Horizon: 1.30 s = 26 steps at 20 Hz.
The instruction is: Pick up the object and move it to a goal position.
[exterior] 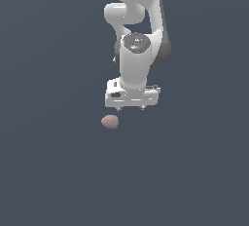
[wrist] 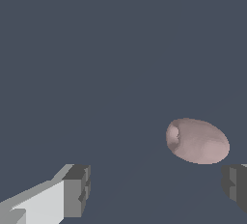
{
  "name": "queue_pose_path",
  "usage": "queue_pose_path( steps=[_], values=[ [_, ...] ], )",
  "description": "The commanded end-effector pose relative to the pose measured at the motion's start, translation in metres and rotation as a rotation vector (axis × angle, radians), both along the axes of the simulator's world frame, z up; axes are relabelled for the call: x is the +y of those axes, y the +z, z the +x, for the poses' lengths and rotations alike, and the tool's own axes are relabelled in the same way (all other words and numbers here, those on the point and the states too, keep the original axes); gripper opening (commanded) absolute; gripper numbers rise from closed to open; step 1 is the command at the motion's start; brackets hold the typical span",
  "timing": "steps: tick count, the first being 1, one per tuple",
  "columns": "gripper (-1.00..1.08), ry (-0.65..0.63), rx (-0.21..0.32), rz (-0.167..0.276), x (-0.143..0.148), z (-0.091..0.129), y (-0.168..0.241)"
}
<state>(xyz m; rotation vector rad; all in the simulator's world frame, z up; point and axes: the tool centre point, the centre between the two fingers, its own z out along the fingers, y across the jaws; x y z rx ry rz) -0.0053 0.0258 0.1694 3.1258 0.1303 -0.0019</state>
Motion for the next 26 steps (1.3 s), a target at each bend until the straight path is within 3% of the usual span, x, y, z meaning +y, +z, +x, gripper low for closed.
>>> queue_pose_path(
  steps=[1, 10, 26],
  values=[
    [1.0, 0.0, 0.0, 0.0, 0.0, 0.0, 0.0],
    [1.0, 0.0, -0.077, 0.009, -0.005, 0.021, 0.033],
    [1.0, 0.113, -0.067, 0.002, -0.014, 0.019, 0.024]
  ],
)
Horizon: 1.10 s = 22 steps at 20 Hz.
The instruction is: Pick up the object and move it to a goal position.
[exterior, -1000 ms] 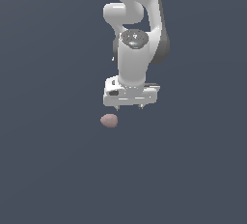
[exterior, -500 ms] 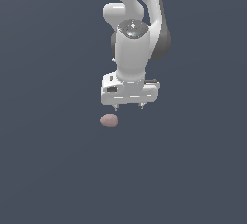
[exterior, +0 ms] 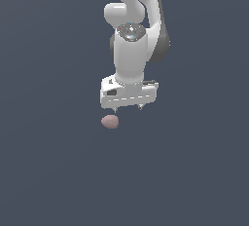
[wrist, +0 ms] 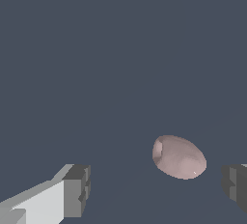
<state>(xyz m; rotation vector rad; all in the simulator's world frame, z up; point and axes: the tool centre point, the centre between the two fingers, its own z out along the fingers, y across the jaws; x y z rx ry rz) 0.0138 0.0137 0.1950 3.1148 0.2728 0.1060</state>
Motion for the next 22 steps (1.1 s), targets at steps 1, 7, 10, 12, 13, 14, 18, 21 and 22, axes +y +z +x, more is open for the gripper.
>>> queue_pose_path(
  steps=[1, 7, 10, 12, 13, 14, 18, 21, 22],
  values=[
    [1.0, 0.037, 0.003, -0.003, -0.003, 0.0, -0.003],
    [1.0, 0.159, 0.011, -0.014, -0.012, -0.002, -0.011],
    [1.0, 0.231, 0.016, -0.019, -0.017, -0.003, -0.016],
    [1.0, 0.279, 0.02, -0.022, -0.021, -0.004, -0.02],
    [1.0, 0.303, 0.021, -0.024, -0.023, -0.005, -0.021],
    [1.0, 0.327, 0.023, -0.025, -0.025, -0.005, -0.023],
    [1.0, 0.423, 0.029, -0.03, -0.031, -0.007, -0.03],
    [1.0, 0.496, 0.034, -0.033, -0.037, -0.008, -0.035],
    [1.0, 0.52, 0.036, -0.034, -0.038, -0.009, -0.036]
  ],
)
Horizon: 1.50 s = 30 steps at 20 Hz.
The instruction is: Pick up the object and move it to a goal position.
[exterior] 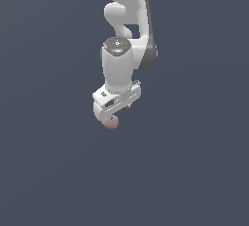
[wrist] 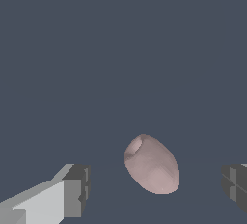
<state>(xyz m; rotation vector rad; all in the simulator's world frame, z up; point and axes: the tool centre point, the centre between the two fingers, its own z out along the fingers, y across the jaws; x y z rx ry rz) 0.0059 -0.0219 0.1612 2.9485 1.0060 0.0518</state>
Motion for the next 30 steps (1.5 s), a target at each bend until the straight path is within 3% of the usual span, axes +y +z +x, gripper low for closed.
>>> queue_pose_path(
  steps=[1, 30],
  values=[
    [1.0, 0.062, 0.004, -0.002, -0.004, -0.001, -0.004],
    [1.0, 0.726, 0.041, -0.005, -0.047, -0.017, -0.047]
  ],
)
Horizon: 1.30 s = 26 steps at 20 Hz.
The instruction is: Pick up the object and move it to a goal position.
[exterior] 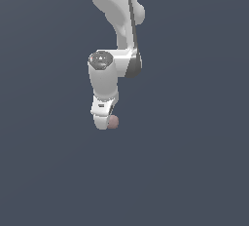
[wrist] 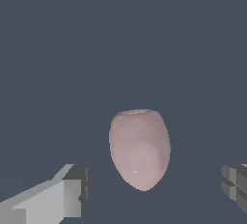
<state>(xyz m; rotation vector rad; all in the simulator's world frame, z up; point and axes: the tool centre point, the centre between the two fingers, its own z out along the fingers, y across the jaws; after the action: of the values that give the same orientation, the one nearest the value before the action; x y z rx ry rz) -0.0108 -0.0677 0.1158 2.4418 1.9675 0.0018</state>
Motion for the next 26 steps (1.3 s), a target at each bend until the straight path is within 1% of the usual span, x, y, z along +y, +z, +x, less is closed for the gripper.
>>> queue_pose_path(
  steps=[1, 8, 16, 26],
  values=[
    [1.0, 0.041, 0.002, 0.001, -0.002, -0.001, -0.002],
    [1.0, 0.106, 0.004, 0.003, -0.006, -0.003, -0.006],
    [1.0, 0.111, 0.005, 0.003, -0.007, -0.003, -0.01],
    [1.0, 0.116, 0.005, 0.004, -0.006, -0.004, -0.053]
  ],
)
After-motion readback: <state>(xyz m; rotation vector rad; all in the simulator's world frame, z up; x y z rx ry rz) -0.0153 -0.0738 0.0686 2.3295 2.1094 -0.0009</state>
